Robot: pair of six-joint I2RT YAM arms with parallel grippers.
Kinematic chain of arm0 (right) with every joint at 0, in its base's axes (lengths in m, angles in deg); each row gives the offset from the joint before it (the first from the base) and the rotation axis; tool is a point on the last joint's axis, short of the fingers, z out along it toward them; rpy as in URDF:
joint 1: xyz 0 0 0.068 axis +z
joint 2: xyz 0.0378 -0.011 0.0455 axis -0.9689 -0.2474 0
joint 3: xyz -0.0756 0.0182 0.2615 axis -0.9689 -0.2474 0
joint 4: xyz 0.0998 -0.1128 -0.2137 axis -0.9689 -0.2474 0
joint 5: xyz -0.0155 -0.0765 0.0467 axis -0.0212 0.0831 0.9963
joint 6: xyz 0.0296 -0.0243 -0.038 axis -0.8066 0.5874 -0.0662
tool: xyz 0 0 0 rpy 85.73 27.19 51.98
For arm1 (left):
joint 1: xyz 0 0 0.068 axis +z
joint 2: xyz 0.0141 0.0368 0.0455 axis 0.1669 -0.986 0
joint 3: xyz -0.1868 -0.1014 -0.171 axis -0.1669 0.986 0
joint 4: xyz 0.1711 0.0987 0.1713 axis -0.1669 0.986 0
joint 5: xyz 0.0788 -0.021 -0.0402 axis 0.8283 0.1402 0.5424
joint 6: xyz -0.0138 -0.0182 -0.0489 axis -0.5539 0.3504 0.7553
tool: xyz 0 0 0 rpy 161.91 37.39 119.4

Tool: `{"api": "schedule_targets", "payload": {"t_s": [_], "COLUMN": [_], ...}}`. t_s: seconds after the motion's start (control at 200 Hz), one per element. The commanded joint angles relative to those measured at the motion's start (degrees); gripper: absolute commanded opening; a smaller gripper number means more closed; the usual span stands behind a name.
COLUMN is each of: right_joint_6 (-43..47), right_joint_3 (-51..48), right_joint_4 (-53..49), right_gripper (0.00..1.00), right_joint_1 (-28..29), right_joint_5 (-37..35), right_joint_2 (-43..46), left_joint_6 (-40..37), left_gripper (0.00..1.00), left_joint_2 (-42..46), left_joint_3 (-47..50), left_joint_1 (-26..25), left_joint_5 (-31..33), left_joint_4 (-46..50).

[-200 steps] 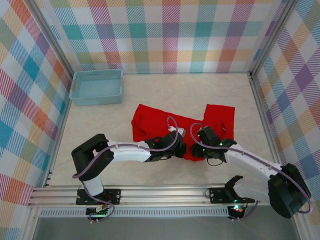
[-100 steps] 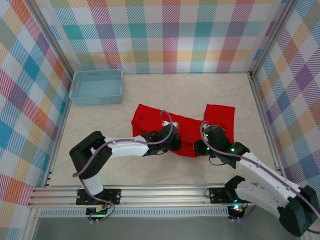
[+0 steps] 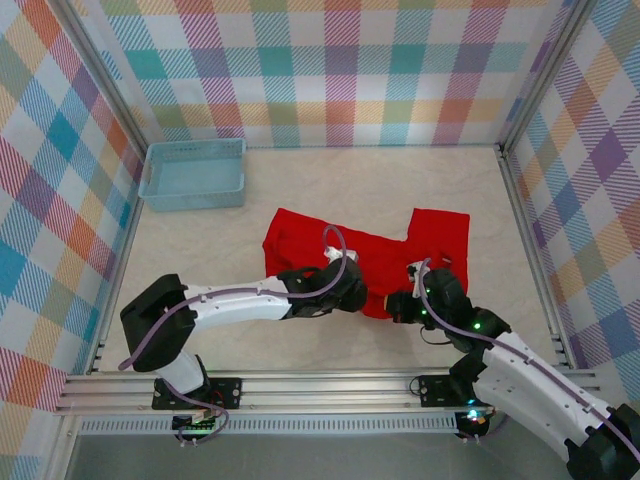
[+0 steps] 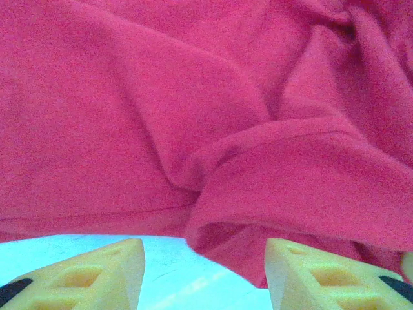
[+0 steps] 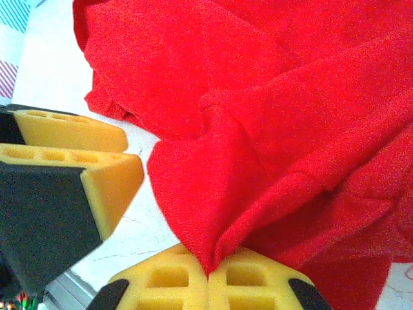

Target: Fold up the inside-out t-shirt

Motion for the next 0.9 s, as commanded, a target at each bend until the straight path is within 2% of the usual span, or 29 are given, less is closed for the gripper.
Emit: {"api": "schedule_targets", "payload": {"t_s": [0.0,0.195,0.49,0.665,0.795,0.895], "right_joint_6": [-1.9,-2.5,-2.8,-4.7,-8.0,-11.0], "right_joint_3": [-0.5,-0.9,-1.1,-0.8,-1.1,-0.7], "right_joint_4": [3.0,3.8,3.6,-0.4,-3.4,-6.7], "right_gripper": [0.00,0.00,0.00,0.00,0.00,0.00], "right_joint_1": [0.4,0.4,0.4,0.4,0.4,0.3], "right_joint_5": [0.6,1.2,1.2,-3.7,-8.7,-13.4], "right_joint_2": [0.9,1.3,1.3,1.2,1.1,-0.2], "left_joint_6": [-0.6,0.2,0.0,0.5,0.1,-0.3], "left_gripper": [0.50,0.43,0.47,0.26,0.07,0.00], "left_joint_2": [-1.6,-6.4,-12.8,-12.8,-11.0,-7.9], "left_joint_3": [-1.5,-3.9,-8.5,-8.0,-6.4,-2.9], "left_joint_1": [-0.9,-1.2,-0.9,-0.2,-0.2,-0.5], "left_joint_5": [-3.9,-5.1,-1.6,1.5,3.2,3.0], "left_joint_4": [-3.6,-3.2,0.2,1.3,1.7,-0.8]}}
